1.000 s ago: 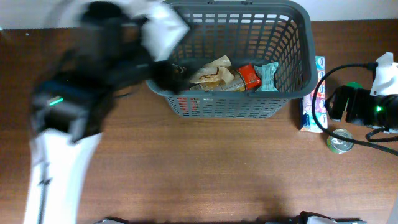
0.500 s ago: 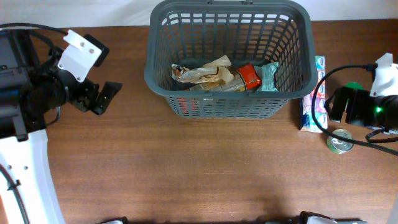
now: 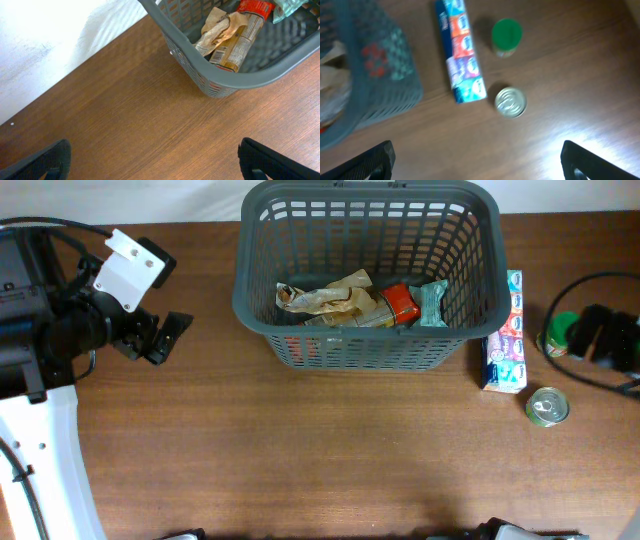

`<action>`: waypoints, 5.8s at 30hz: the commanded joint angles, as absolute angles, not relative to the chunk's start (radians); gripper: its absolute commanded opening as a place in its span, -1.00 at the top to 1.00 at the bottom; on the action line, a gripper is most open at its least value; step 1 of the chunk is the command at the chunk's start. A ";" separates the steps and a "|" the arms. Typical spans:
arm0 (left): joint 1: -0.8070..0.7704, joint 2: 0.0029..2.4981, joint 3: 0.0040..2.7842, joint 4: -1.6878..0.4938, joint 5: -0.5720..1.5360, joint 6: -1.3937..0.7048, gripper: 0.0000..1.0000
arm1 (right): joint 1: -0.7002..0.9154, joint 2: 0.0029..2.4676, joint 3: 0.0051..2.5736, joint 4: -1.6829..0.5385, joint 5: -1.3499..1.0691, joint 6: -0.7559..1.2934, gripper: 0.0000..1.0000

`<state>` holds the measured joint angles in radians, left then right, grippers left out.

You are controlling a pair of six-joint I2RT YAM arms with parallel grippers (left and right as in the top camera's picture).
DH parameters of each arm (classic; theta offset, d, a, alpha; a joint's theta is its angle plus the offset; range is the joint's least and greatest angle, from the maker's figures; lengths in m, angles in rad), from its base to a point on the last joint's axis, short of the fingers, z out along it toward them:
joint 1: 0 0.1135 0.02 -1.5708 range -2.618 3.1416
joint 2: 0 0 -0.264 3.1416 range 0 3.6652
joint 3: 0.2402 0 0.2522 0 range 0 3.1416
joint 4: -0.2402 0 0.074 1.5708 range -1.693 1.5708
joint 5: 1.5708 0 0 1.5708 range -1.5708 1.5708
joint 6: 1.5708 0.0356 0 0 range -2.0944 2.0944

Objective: Pack container
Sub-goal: 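Move the right gripper to the tissue-box pack and grasp it, then lift the tissue-box pack over the basket and release it inside, then withdraw the right gripper and move it down to the green-lid jar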

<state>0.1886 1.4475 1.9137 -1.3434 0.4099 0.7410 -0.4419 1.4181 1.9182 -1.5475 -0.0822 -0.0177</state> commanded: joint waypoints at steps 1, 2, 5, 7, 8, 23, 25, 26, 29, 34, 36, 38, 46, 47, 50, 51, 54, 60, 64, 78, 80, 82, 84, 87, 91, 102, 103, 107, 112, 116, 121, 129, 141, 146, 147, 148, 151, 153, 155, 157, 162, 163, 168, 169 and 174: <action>0.195 1.447 1.907 -1.341 0.402 0.757 -0.99 | -0.485 1.509 1.921 -1.499 -0.122 -0.147 -0.99; 0.195 1.447 1.907 -1.341 0.402 0.757 -0.99 | -0.484 1.532 1.921 -1.485 -0.124 -0.168 -1.00; 0.195 1.447 1.907 -1.341 0.402 0.757 -0.99 | -0.483 1.612 1.921 -1.460 -0.125 -0.206 -0.90; 0.195 1.447 1.907 -1.341 0.402 0.757 -0.99 | -0.482 1.664 1.921 -1.446 -0.129 -0.228 -0.84; 0.195 1.447 1.907 -1.341 0.402 0.757 -0.99 | -0.483 1.687 1.921 -1.436 -0.136 -0.238 -0.83; 0.195 1.447 1.907 -1.341 0.402 0.757 -0.99 | -0.428 1.761 1.536 -0.958 -0.211 -0.344 -0.76; 0.195 1.447 1.907 -1.341 0.402 0.757 -0.99 | -0.416 1.761 1.479 -0.903 -0.211 -0.344 -0.76; 0.195 1.447 1.907 -1.341 0.402 0.757 -0.99 | -0.407 1.761 1.450 -0.876 -0.211 -0.344 -0.76; 0.195 1.447 1.907 -1.341 0.402 0.757 -0.99 | -0.374 1.761 1.386 -0.817 -0.207 -0.344 -0.77; 0.195 1.447 1.907 -1.341 0.402 0.757 -0.99 | -0.326 1.785 1.314 -0.711 -0.142 -0.310 -0.82; 0.195 1.447 1.907 -1.341 0.402 0.757 -0.99 | -0.320 1.802 1.298 -0.685 -0.142 -0.286 -0.84; 0.195 1.447 1.907 -1.341 0.402 0.757 -0.99 | -0.318 1.823 1.288 -0.664 -0.142 -0.276 -0.85; 0.195 1.447 1.907 -1.341 0.402 0.757 -0.99 | -0.289 1.930 1.286 -0.634 -0.146 -0.271 -0.86; 0.195 1.447 1.907 -1.341 0.402 0.757 -0.99 | -0.287 1.938 1.286 -0.633 -0.145 -0.271 -0.86; 0.195 1.447 1.907 -1.341 0.402 0.757 -0.99 | -0.276 1.962 1.286 -0.620 -0.131 -0.245 -0.85; 0.195 1.447 1.907 -1.341 0.402 0.757 -0.99 | -0.275 1.967 1.286 -0.619 -0.121 -0.242 -0.78; 0.195 1.447 1.907 -1.341 0.402 0.757 -0.99 | -0.275 1.970 1.287 -0.614 -0.096 -0.200 -0.45; 0.195 1.447 1.907 -1.341 0.402 0.757 -0.99 | -0.275 1.970 1.304 -0.608 -0.097 -0.149 -0.01; 0.195 1.447 1.907 -1.341 0.402 0.757 -0.99 | -0.276 1.961 1.337 -0.629 -0.101 -0.123 0.02; 0.195 1.447 1.907 -1.341 0.402 0.757 -0.99 | -0.348 1.903 1.732 -0.888 -0.101 -0.028 0.02; 0.195 1.447 1.907 -1.341 0.402 0.757 -0.99 | -0.366 1.903 1.812 -0.922 -0.100 -0.017 0.02; 0.195 1.447 1.907 -1.341 0.402 0.757 -0.99 | -0.376 1.902 1.902 -0.948 -0.100 -0.017 0.02; 0.195 1.447 1.907 -1.341 0.402 0.758 -0.99 | -0.378 1.902 2.008 -0.973 -0.091 -0.022 0.02; 0.195 1.447 1.907 -1.341 0.402 0.757 -0.99 | -0.365 1.902 2.177 -1.015 -0.093 -0.075 0.03; 0.195 1.447 1.907 -1.341 0.402 0.757 -0.99 | -0.280 1.902 2.390 -1.103 -0.104 -0.282 0.03; 0.195 1.447 1.907 -1.341 0.402 0.757 -0.99 | 0.099 1.906 2.520 -1.396 -0.301 -0.849 0.05; 0.195 1.447 1.907 -1.341 0.402 0.757 -0.98 | 0.119 1.906 2.519 -1.412 -0.320 -0.894 0.05; 0.195 1.447 1.907 -1.341 0.402 0.757 -0.99 | 0.182 1.919 2.518 -1.438 -0.341 -1.012 0.03; 0.195 1.447 1.907 -1.341 0.402 0.757 -0.99 | 0.189 1.957 2.518 -1.491 -0.396 -1.134 -0.04; 0.195 1.447 1.907 -1.341 0.402 0.757 -0.99 | 0.189 1.987 2.518 -1.567 -0.450 -1.242 -0.04; 0.195 1.447 1.907 -1.341 0.402 0.757 -0.99 | 0.189 2.017 2.516 -1.575 -0.453 -1.272 -0.08; 0.195 1.447 1.907 -1.341 0.402 0.757 -0.98 | 0.184 1.984 2.571 -1.516 -0.456 -1.102 -0.79; 0.195 1.447 1.907 -1.341 0.402 0.757 -0.98 | -0.176 1.966 2.669 -1.520 0.082 -0.115 -0.94; 0.195 1.447 1.907 -1.341 0.402 0.757 -0.98 | -0.386 2.007 2.624 -1.524 -0.074 -0.096 -0.98; 0.195 1.447 1.907 -1.341 0.402 0.757 -0.99 | -0.420 2.014 2.593 -1.524 -0.094 -0.097 -0.98; 0.195 1.447 1.907 -1.341 0.402 0.757 -0.99 | -0.444 2.017 2.563 -1.525 -0.094 -0.100 -0.98; 0.195 1.447 1.907 -1.341 0.402 0.757 -0.99 | -0.490 2.018 2.440 -1.497 -0.094 -0.102 -0.98; 0.195 1.447 1.907 -1.341 0.402 0.757 -0.99 | -0.503 2.018 2.359 -1.459 -0.094 -0.100 -0.98; 0.195 1.447 1.907 -1.341 0.402 0.757 -0.98 | -0.506 2.018 2.274 -1.412 -0.089 -0.095 -0.98; 0.195 1.447 1.907 -1.341 0.402 0.757 -0.99 | -0.505 2.018 2.184 -1.350 -0.067 -0.081 -0.98; 0.195 1.447 1.907 -1.341 0.402 0.757 -0.99 | -0.505 2.018 1.933 -1.155 -0.067 -0.051 -0.98; 0.195 1.447 1.907 -1.341 0.402 0.757 -0.99 | -0.505 2.018 1.896 -1.119 -0.067 -0.050 -0.98; 0.195 1.447 1.907 -1.341 0.402 0.757 -0.98 | -0.504 2.018 1.746 -0.956 -0.068 -0.050 -0.98; 0.195 1.447 1.907 -1.341 0.402 0.757 -0.99 | -0.504 2.018 1.721 -0.934 -0.068 -0.047 -0.98; 0.195 1.447 1.907 -1.341 0.402 0.757 -0.99 | -0.503 2.018 1.645 -0.864 -0.075 -0.044 -0.98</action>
